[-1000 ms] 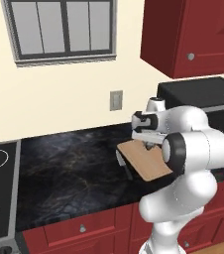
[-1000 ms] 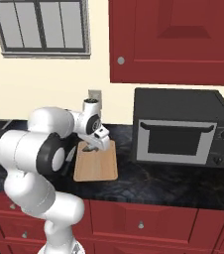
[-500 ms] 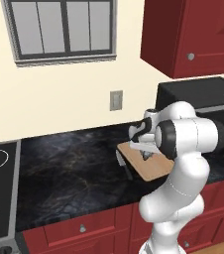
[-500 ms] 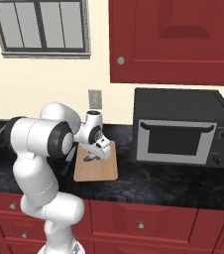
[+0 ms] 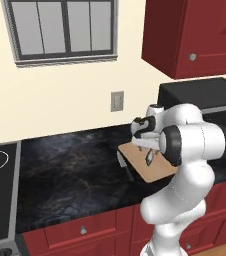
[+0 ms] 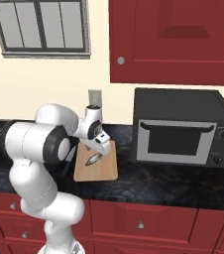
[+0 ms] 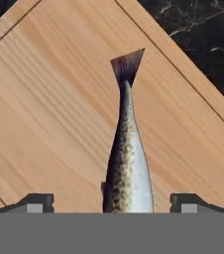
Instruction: Retrieve the fish from the fridge and place it on the cutting board.
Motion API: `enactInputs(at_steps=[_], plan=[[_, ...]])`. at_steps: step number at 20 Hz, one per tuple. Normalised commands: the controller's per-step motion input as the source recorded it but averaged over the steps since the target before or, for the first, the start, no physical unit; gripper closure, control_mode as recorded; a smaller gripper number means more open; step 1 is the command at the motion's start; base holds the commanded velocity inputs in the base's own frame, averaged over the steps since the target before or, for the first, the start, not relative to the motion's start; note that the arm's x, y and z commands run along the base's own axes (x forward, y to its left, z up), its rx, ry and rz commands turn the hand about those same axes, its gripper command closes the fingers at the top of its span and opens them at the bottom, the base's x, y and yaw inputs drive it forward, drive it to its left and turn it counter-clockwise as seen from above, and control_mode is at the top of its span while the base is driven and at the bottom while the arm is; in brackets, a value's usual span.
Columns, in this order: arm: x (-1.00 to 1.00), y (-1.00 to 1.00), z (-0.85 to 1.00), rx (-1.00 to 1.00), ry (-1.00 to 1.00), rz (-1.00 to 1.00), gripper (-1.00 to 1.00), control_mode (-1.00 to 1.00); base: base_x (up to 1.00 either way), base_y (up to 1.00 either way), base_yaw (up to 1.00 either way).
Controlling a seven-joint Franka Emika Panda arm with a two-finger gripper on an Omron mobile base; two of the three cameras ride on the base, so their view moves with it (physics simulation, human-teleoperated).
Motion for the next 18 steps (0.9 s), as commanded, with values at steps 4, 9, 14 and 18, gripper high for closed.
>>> enactInputs(at_steps=[4,9,14,18], plan=[[-0.61,0.0,1.0,0.02,-0.06,-0.02,-1.0,-1.0,0.0,0.0,0.0],[-1.0,0.38,0.81,-0.04,-0.01,0.05,-1.0,-1.0,0.0,0.0,0.0],[-1.0,0.33,0.3,-0.01,-0.02,0.16,-1.0,-1.0,0.0,0.0,0.0],[-1.0,0.02,0.0,-0.08,-0.28,0.19,-1.0,-1.0,0.0,0.0,0.0]])
